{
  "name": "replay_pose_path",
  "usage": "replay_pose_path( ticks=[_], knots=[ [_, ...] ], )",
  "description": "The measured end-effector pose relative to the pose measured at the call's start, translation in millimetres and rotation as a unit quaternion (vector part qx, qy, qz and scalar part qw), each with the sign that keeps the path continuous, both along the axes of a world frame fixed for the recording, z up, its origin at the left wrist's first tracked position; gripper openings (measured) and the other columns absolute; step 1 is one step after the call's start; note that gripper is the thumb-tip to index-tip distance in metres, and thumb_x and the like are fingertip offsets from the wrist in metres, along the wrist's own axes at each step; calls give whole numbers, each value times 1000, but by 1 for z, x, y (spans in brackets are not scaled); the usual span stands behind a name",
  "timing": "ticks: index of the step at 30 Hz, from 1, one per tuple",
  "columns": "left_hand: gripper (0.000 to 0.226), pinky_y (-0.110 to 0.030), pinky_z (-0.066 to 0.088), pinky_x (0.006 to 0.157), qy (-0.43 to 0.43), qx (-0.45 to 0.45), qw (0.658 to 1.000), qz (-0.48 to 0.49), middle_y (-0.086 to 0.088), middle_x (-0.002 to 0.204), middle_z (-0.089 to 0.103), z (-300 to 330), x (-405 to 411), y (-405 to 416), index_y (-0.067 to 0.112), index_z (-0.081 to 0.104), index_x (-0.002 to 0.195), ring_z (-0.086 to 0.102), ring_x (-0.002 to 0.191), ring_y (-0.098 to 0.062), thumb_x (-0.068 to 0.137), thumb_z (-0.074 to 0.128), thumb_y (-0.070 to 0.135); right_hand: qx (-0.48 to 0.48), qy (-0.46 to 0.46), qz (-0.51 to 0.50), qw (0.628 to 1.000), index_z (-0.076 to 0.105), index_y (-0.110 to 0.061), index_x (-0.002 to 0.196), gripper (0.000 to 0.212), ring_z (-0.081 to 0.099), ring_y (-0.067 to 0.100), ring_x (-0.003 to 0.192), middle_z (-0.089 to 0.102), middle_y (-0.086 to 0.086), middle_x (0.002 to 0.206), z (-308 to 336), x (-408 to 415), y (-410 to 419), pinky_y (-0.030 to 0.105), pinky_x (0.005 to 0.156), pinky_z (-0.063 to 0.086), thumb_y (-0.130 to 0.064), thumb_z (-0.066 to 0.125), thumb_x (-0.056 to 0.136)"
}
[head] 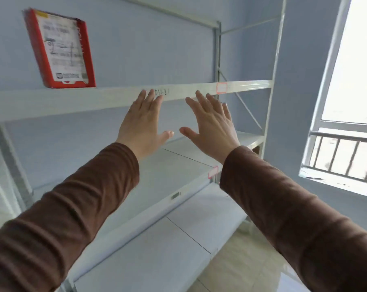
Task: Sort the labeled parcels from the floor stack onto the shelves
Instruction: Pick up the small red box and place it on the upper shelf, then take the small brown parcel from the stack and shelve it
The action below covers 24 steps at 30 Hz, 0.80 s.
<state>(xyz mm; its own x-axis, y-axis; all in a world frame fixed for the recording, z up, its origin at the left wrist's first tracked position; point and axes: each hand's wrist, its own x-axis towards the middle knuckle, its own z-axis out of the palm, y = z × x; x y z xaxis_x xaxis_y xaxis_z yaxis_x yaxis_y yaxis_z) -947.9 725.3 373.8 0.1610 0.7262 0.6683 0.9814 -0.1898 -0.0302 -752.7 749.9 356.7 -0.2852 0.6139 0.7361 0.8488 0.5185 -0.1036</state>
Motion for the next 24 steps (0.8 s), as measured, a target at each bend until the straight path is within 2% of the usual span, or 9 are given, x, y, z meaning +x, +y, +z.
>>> replay_pose_path(
  ticks=[6,11,16,20,24],
  knots=[
    [96,-41,3,129,29,-103,989,-106,-10,172,2,-54,126,14,13,8,163,-5,158,-28,95,61,54,-75,-29,-156,984,24,-28,161,78,3,26,159,13,1,172,-63,124,-45,56,127,4,-56,59,96],
    [94,-43,4,128,45,-132,970,-199,-11,171,7,-96,242,-7,13,12,163,-2,158,-29,94,62,54,-144,-30,-262,954,18,-29,162,82,-2,26,159,8,1,172,-105,227,-106,57,127,2,-55,59,95],
    [96,-44,1,128,60,-186,938,-286,-7,172,-1,-141,375,-65,18,4,164,-8,158,-26,95,58,57,-193,-5,-350,917,20,-27,162,84,1,27,158,11,2,172,-144,335,-200,55,127,4,-53,62,94],
    [95,-45,-2,128,74,-244,900,-355,-3,171,-12,-174,479,-132,19,-3,164,-15,157,-23,97,55,56,-242,18,-410,879,18,-27,162,85,1,28,158,9,3,172,-173,417,-285,55,127,4,-52,62,95],
    [97,-41,-4,128,96,-263,863,-419,-3,171,-10,-199,571,-200,19,-2,164,-14,157,-22,97,57,55,-268,32,-478,836,18,-27,162,83,2,28,158,9,3,172,-192,486,-368,56,127,2,-54,60,96]
  ],
)
